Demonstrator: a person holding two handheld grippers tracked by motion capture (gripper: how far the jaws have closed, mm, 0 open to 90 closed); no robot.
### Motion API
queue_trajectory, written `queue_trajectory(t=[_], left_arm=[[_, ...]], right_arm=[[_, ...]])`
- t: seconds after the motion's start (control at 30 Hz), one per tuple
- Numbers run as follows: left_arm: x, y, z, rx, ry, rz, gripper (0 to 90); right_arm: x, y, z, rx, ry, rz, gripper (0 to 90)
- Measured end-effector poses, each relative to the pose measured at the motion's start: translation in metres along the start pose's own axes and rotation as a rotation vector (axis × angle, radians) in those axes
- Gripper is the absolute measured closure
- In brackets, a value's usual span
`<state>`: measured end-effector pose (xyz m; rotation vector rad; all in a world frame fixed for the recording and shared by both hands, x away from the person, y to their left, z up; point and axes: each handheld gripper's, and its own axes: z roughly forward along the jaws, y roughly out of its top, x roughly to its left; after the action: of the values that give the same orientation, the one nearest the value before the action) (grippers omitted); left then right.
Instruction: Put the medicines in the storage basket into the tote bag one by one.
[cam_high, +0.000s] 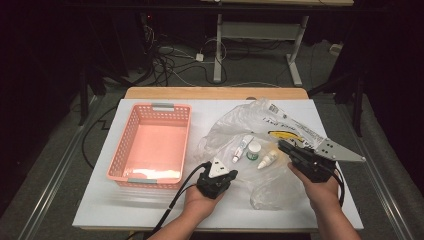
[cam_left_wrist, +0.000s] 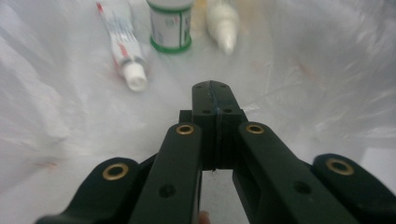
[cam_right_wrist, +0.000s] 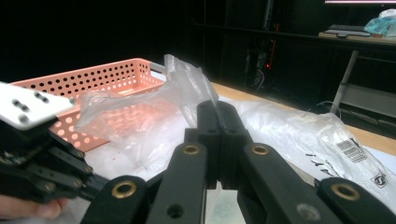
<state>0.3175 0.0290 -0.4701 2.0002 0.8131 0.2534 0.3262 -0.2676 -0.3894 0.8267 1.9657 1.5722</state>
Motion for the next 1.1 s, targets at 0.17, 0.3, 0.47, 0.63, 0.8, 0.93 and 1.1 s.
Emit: queue_trajectory(t=[0.17, 0.3, 0.47, 0.63, 0.8, 0.93, 1.1], left_arm=[[0.000, 0.006, -0.016, -0.062, 0.018, 0.017, 88.6], [0.001, 0.010, -0.026, -0.099, 0.019, 0.015, 88.6], [0.006, 0.005, -0.026, -0.044, 0.007, -0.008, 88.1], [0.006, -0.005, -0.027, 0.022, -0.007, 0.003, 77.5], [0.005, -0.016, -0.008, 0.181, 0.061, -0.006, 30.0], [0.000, -0.020, 0.001, 0.219, 0.056, 0.043, 48.5], [0.004, -0.020, 0.000, 0.199, 0.063, 0.016, 88.1]], right_arm=[[-0.002, 0.001, 0.000, -0.002, -0.009, 0.001, 90.0], [-0.001, 0.004, -0.002, -0.017, -0.012, 0.000, 90.0], [0.000, 0.001, 0.001, -0.003, -0.003, -0.001, 90.0], [0.002, 0.000, 0.005, 0.007, 0.009, -0.005, 90.0], [0.005, -0.001, 0.005, 0.013, 0.015, -0.013, 90.0], [0.005, -0.001, 0.004, 0.014, 0.015, -0.014, 90.0], [0.004, -0.001, 0.003, 0.011, 0.013, -0.015, 90.0]])
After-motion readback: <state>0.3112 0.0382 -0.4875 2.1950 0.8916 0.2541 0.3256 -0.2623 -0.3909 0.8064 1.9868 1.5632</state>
